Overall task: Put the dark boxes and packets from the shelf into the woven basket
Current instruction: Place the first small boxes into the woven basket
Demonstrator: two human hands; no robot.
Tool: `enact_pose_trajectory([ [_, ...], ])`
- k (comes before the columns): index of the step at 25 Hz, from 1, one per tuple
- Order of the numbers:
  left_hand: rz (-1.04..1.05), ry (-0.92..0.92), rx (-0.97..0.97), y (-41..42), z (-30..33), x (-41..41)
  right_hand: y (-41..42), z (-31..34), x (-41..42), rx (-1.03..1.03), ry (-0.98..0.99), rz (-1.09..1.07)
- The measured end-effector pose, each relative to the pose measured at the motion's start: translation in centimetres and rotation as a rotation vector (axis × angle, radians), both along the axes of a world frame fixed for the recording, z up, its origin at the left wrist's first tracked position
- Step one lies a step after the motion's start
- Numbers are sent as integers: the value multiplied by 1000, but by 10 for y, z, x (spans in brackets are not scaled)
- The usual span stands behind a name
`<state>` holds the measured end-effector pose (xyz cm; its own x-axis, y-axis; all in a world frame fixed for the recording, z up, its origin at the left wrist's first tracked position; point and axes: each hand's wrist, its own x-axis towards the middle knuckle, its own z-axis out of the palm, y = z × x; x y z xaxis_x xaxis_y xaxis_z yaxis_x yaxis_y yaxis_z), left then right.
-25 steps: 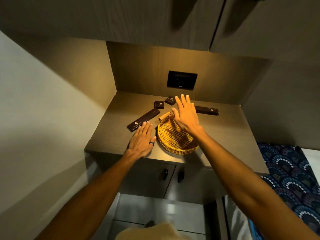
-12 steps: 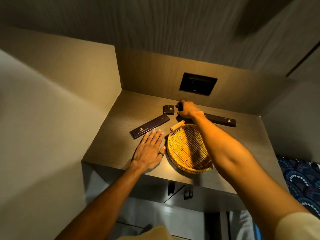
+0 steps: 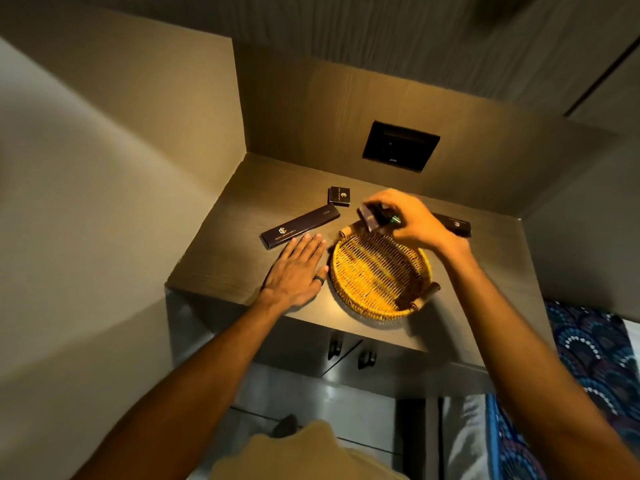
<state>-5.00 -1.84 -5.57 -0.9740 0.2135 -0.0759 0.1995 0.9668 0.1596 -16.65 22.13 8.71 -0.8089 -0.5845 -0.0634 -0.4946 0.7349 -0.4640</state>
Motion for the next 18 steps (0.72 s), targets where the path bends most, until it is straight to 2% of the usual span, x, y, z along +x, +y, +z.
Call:
enact_pose_trajectory([
  [3, 2, -5, 2, 1, 2, 3, 9, -17, 45, 214, -92, 173],
  [7, 11, -23, 30, 3, 6, 6, 2, -42, 71, 319, -102, 200],
  [16, 14, -38, 46, 4, 5, 7, 6, -49, 80, 323, -97, 212],
  [18, 15, -13, 44, 5, 2, 7, 12, -40, 72, 202, -131, 159],
])
